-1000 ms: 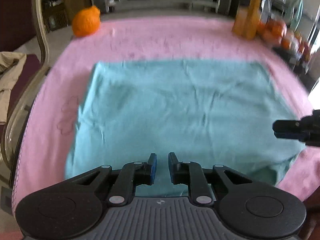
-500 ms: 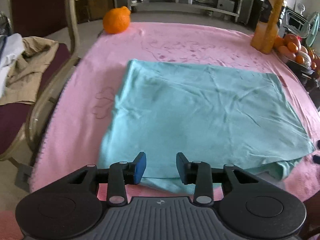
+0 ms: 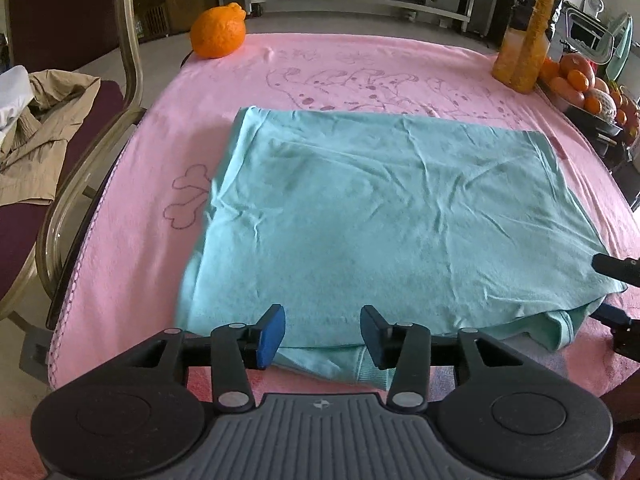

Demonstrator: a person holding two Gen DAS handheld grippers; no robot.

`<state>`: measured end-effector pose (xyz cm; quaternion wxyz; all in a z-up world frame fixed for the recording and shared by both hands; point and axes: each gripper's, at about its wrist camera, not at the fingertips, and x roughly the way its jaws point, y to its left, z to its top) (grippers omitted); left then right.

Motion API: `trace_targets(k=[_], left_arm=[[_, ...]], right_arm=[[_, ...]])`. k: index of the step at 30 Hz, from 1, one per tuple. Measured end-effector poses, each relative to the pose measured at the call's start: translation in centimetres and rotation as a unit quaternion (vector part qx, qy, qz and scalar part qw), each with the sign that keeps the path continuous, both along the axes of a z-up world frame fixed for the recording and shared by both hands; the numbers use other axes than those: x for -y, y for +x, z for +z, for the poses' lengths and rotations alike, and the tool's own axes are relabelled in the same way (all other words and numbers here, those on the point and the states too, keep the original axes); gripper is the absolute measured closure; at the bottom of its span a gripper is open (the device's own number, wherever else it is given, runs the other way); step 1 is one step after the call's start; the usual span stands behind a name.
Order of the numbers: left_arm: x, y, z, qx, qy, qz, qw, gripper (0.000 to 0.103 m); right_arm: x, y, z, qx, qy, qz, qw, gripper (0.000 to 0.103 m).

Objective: Fold clothes

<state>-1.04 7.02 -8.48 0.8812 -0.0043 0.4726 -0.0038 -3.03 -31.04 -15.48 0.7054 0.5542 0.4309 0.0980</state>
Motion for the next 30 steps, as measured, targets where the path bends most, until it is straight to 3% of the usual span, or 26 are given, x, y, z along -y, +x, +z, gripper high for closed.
trace_targets(k=[4, 7, 10, 13, 16, 18, 21, 26, 30], left_arm=[[-0.3, 0.0, 0.0, -0.004, -0.005, 0.004, 1.0, 0.058], [-0.9, 0.2, 0.0, -0.007, -0.015, 0.014, 0.9998, 0.058], [-1.8, 0.4, 0.2, -0.008, -0.025, 0.028, 0.9993, 0.058], [-3.3, 0.8, 0.0, -0.013, -0.027, 0.054, 0.9981, 0.058], [-4.2, 1.3, -1.1, -0.049, -0.001, 0.067, 0.9966, 0.063], [-4.5, 1.2, -1.6, -0.065, 0.012, 0.062, 0.9959, 0.058], [-4.9, 0.9, -1.6, -0.07, 0.005, 0.051, 0.9962, 0.058], [-4.8, 0.2, -1.2, -0.07, 0.01, 0.032, 0.997, 0.058], [-5.8, -0.8, 0.2, -0.062, -0.012, 0.012, 0.9979, 0.059]], right_arm=[[0.0, -0.1, -0.1, 0.015, -0.021, -0.063, 0.998, 0.061], [-0.7, 0.5, -0.4, 0.017, -0.005, -0.037, 0.999, 0.062], [-0.2, 0.5, 0.3, 0.028, -0.067, -0.085, 0.994, 0.062], [0.3, 0.7, 0.0, 0.028, -0.065, -0.119, 0.99, 0.063], [0.3, 1.0, -0.1, 0.025, -0.083, -0.134, 0.987, 0.074], [0.0, 1.1, 0.1, 0.02, -0.105, -0.137, 0.985, 0.091], [-0.4, 0.8, 0.6, -0.016, -0.115, -0.152, 0.982, 0.097], [-2.1, 0.9, 2.5, -0.01, -0.189, -0.14, 0.972, 0.098], [-3.4, 1.7, 3.7, -0.001, -0.258, -0.132, 0.957, 0.098]])
